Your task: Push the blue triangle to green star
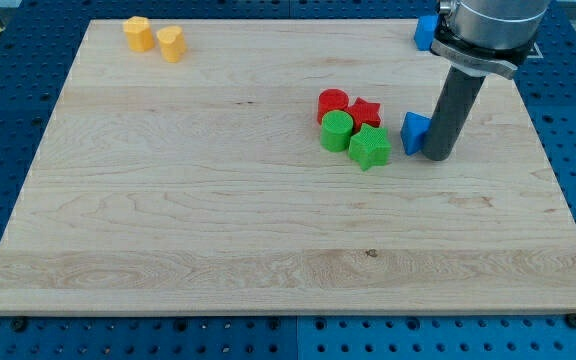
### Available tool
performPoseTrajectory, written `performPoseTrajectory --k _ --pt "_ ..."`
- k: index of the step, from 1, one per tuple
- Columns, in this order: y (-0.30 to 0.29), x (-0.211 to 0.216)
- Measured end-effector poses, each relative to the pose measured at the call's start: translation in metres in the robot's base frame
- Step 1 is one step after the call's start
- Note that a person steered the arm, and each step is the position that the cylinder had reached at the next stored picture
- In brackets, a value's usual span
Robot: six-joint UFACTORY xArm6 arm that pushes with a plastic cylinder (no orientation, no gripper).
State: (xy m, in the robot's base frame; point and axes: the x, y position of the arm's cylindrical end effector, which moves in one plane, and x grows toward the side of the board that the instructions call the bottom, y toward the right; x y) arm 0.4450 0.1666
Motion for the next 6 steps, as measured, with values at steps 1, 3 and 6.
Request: performPoseTrajectory --k 1,3,6 --pt "0.004 -0.009" --pt "0.027 -0.029" --pt "0.038 -0.05"
